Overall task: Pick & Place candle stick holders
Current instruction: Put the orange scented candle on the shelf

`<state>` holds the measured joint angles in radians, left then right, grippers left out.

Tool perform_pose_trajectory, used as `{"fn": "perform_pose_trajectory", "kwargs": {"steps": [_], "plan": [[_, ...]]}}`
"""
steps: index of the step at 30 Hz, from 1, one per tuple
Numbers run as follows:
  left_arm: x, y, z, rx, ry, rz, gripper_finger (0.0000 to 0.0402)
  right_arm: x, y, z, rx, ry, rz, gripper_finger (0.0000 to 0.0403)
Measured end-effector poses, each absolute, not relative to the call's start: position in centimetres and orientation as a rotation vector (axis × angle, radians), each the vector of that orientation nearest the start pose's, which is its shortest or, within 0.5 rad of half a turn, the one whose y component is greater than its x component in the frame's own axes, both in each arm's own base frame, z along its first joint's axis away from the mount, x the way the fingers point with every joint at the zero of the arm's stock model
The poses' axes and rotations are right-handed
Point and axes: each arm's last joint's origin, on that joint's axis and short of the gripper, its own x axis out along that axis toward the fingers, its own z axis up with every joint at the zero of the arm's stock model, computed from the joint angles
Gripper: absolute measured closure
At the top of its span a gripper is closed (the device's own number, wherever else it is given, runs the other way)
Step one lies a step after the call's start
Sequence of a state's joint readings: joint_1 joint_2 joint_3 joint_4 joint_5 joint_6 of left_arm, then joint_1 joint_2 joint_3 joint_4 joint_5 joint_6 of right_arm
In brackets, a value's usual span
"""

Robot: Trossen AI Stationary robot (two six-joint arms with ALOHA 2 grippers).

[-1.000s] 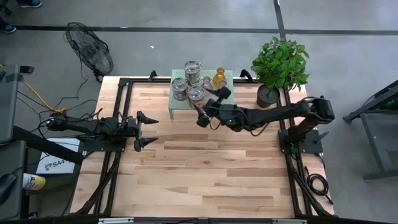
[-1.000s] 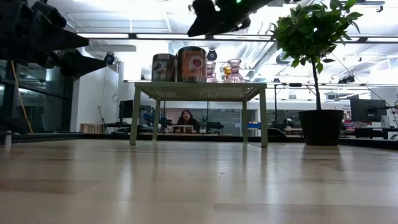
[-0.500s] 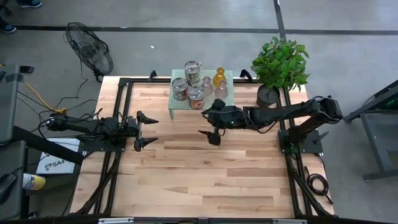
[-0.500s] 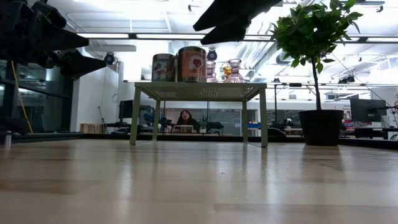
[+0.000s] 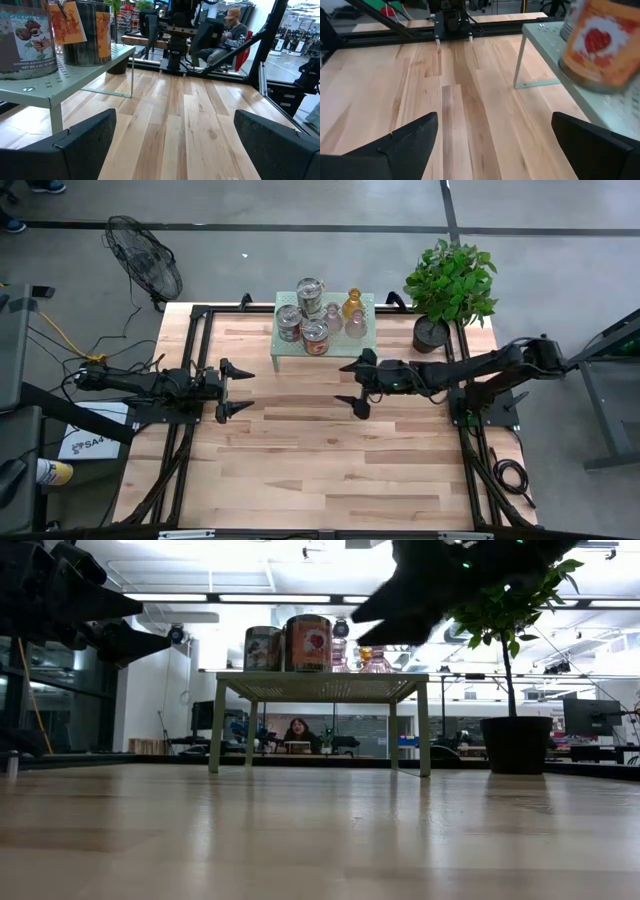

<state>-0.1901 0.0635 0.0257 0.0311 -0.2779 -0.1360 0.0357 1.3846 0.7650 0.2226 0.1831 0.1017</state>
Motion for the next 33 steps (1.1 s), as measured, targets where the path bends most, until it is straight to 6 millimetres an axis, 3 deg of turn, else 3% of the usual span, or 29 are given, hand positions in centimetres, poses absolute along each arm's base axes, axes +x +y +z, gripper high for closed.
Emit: {"fn": "perform_pose_trajectory", "kwargs": {"steps": [9,20,28,33], "plan": [[9.9,-1.1,17.0,-0.134,0.0,0.088,0.0002,25.2,0.4,21.3,0.077,0.327,-0.163,0.0027],[9.9,-1.1,17.0,-0.134,0.0,0.088,0.0002,21.5,0.3,19.3,0.11,0.251,-0.128,0.0112],[9.9,-1.1,17.0,-0.135,0.0,0.088,0.0002,22.1,0.2,18.6,0.081,0.25,-0.132,0.02],[9.9,-1.1,17.0,-0.134,0.0,0.088,0.0002,24.1,-0.5,18.5,0.055,0.251,-0.156,0.0278]]}}
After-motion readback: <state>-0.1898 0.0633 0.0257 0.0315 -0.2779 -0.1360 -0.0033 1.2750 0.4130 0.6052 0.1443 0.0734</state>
